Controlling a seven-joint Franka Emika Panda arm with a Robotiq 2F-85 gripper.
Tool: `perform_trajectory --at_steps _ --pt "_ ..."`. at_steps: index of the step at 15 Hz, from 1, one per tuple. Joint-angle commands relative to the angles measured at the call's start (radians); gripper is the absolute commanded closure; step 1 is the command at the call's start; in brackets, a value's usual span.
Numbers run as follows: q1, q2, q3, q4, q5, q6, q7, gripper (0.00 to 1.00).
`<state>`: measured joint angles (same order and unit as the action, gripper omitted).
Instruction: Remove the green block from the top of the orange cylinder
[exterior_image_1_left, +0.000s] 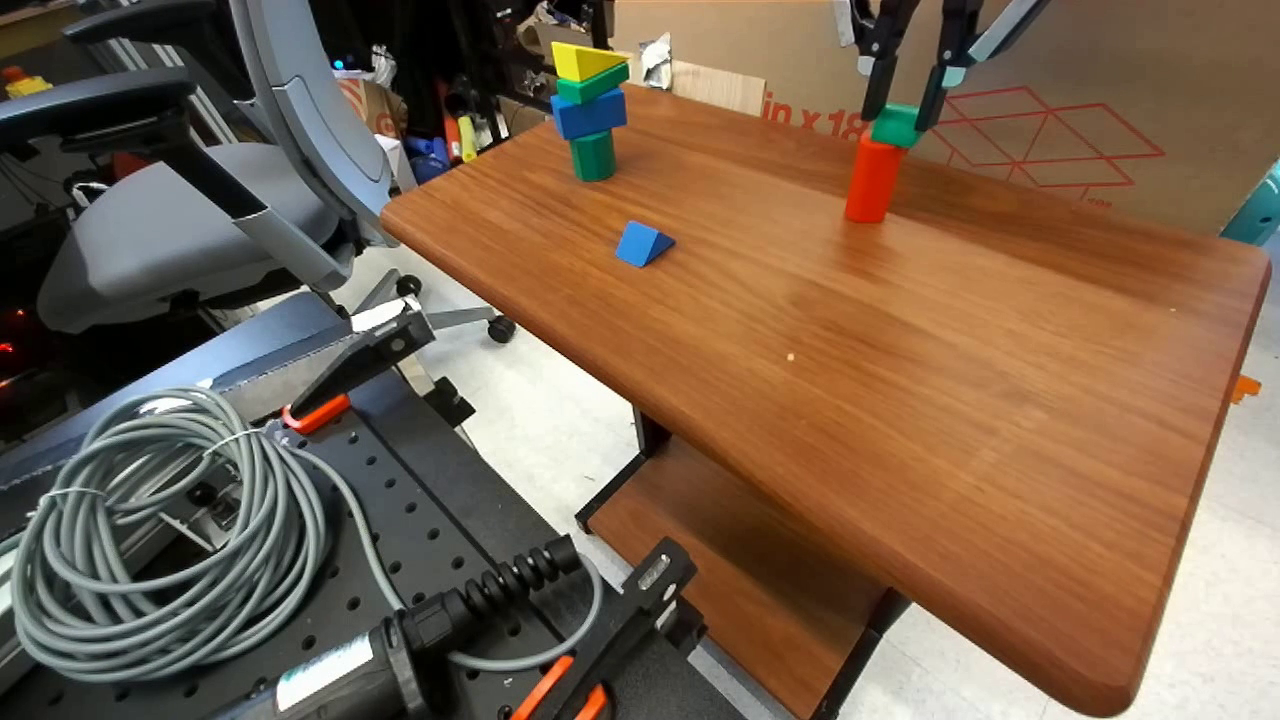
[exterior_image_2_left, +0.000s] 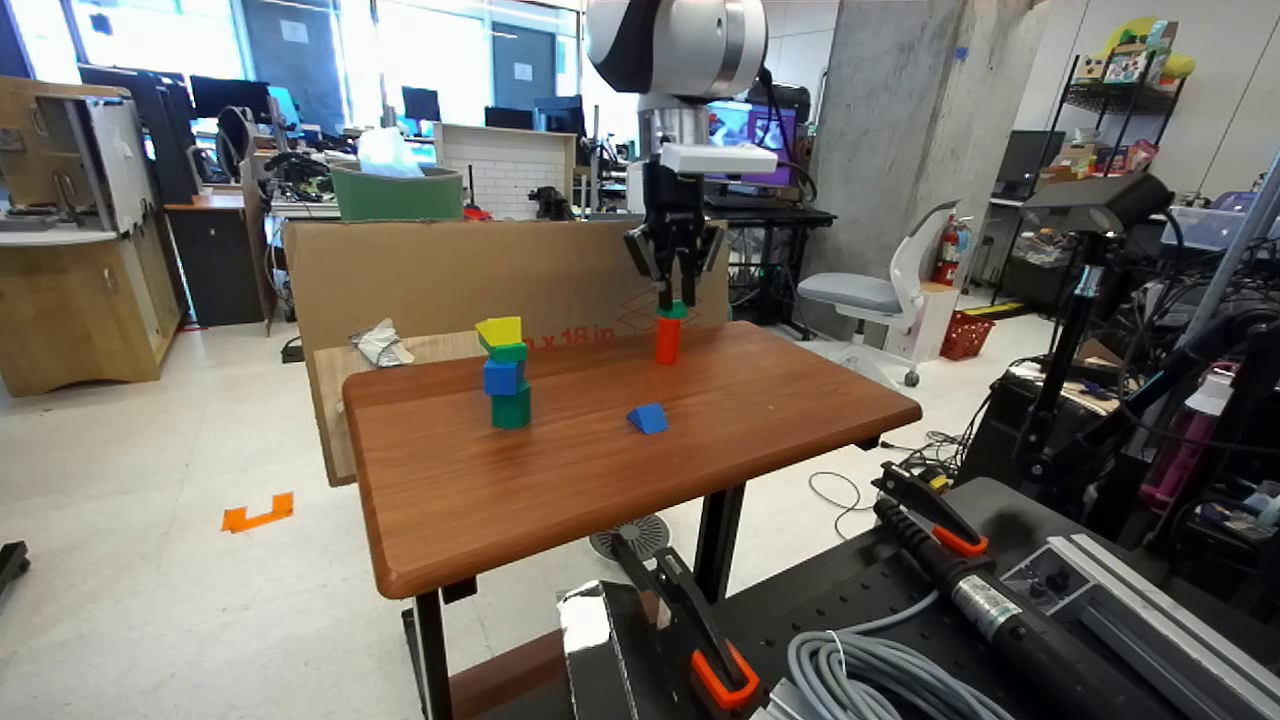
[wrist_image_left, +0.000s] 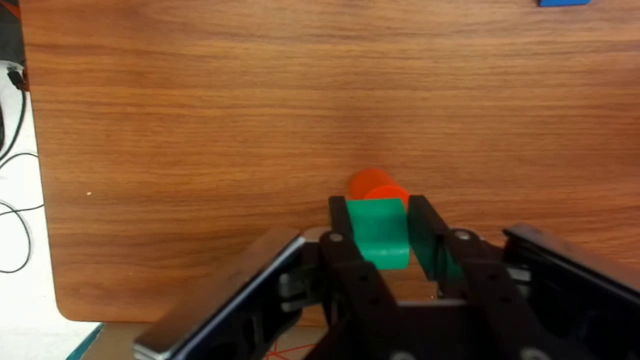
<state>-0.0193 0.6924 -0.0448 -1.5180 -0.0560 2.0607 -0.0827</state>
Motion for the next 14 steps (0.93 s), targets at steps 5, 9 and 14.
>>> perform_trajectory --at_steps 5,9,14 --pt "-0.011 -0.069 0.004 -0.024 -0.009 -0.015 -0.003 0.92" --pt "-0.038 -0.096 -0.013 -0.026 0.001 -0.032 0.014 0.92" --pt "-0.089 -0.066 -0.042 0.003 0.012 -0.066 0.036 0.92"
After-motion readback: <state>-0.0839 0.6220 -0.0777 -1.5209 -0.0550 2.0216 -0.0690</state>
